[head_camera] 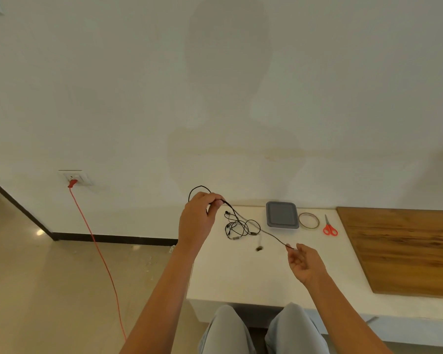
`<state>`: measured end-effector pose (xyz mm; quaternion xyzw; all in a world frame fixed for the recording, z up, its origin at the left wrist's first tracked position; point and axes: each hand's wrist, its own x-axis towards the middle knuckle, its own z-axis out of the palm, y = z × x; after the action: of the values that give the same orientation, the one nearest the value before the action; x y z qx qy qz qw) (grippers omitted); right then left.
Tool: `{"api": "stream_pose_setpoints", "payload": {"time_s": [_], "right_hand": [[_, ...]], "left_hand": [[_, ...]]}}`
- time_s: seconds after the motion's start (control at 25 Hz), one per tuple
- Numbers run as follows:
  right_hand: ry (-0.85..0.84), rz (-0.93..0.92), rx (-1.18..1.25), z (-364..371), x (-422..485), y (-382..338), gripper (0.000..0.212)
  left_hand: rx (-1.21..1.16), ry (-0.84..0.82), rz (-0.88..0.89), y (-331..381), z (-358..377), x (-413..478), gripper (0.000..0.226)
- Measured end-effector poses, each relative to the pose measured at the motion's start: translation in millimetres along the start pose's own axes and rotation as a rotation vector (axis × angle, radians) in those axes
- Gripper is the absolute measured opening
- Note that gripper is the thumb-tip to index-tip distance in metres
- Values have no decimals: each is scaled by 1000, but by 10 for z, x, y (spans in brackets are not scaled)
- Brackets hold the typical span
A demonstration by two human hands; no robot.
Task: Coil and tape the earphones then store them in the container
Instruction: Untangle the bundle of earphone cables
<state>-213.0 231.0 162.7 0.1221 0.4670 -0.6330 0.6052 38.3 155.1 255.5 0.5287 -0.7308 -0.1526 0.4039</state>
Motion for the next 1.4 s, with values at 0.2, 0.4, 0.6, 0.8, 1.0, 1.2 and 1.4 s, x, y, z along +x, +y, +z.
{"api": "stream_pose_setpoints", "payload": {"time_s": [0.2, 0.4, 0.6, 0.8, 1.0, 1.2, 1.4], "right_hand": [[-108, -330, -874, 274, -195, 56, 60], [-587, -663, -1228, 845, -629, 302, 41], [-442, -690, -1091, 834, -601, 275, 11], [-79, -659, -1113, 376, -241, 228, 14], [191, -574, -1158, 221, -94, 89, 29], [-398, -729, -1228, 689, -432, 279, 58], [-613, -702, -1184, 1071, -701, 598, 53]], "left_hand": [[178, -174, 49, 105, 82, -28, 17], [170, -227, 169, 273, 147, -26, 17], [67, -214, 114, 141, -88, 43, 21], [-27, 36, 39, -94, -360, 176, 10], [-273, 122, -150, 3, -390, 221, 23], [-493, 24, -302, 213, -139, 200, 27], [-732, -15, -393, 457, 96, 150, 24]]}}
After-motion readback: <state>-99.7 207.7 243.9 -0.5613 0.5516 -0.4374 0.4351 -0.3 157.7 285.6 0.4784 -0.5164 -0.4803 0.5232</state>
